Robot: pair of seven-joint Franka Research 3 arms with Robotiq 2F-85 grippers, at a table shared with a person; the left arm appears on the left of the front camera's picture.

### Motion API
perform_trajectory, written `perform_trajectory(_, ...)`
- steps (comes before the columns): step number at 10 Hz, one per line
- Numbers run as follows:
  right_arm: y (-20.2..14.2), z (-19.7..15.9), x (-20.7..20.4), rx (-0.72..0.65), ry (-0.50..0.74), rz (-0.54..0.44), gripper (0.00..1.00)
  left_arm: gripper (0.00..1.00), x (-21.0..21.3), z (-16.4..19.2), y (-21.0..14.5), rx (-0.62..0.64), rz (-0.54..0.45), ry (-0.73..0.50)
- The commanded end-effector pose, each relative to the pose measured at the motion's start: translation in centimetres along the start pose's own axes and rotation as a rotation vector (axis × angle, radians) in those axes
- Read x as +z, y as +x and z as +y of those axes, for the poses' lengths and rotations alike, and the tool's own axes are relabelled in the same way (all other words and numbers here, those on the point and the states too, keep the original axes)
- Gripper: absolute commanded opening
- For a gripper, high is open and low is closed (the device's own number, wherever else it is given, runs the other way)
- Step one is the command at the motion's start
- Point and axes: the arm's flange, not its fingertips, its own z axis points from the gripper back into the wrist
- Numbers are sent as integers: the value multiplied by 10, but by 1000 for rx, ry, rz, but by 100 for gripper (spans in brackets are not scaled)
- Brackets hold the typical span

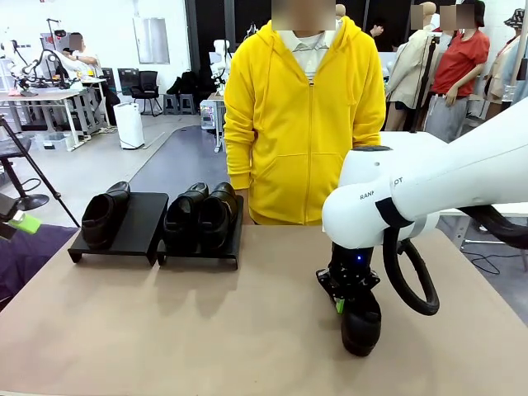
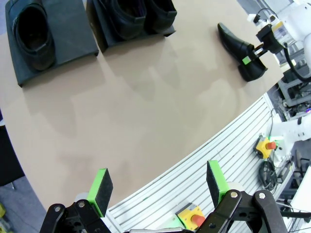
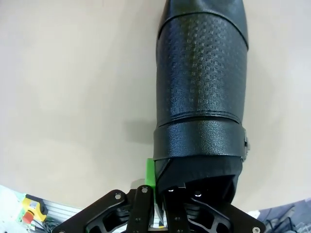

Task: Organize the shoes by placing them on the stand.
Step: Pick up one Shoe and place it in the middle of the table.

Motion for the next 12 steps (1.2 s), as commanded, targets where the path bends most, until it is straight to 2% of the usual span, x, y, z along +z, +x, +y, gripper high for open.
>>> perform_trajectory(1, -12, -7, 21, -58, -55, -56, 0, 100, 1, 0, 0, 8, 6, 5)
perform_trajectory(2, -26, -15, 42, -62, -68, -68, 0, 100, 1, 0, 0, 8, 6, 5)
perform_trajectory(4, -91, -24, 95, 2, -40, -131, 0, 100, 1, 0, 0, 8, 6, 5)
perform_trajectory(5, -132, -23, 103, 24, -20, -99, 0, 100, 1, 0, 0, 8, 6, 5)
perform_trajectory(7, -179, -25, 91, 62, -46, -128, 0, 100, 1, 0, 0, 8, 6, 5)
perform_trajectory(8, -177, -33, 90, 45, -25, -181, 0, 100, 1, 0, 0, 8, 6, 5)
perform_trajectory(9, -158, -22, 96, 28, -60, -104, 0, 100, 1, 0, 0, 8, 6, 5)
perform_trajectory(11, -158, -22, 96, 28, -60, -104, 0, 100, 1, 0, 0, 8, 6, 5)
perform_trajectory(12, -171, -20, 98, 34, -63, -121, 0, 100, 1, 0, 0, 8, 6, 5)
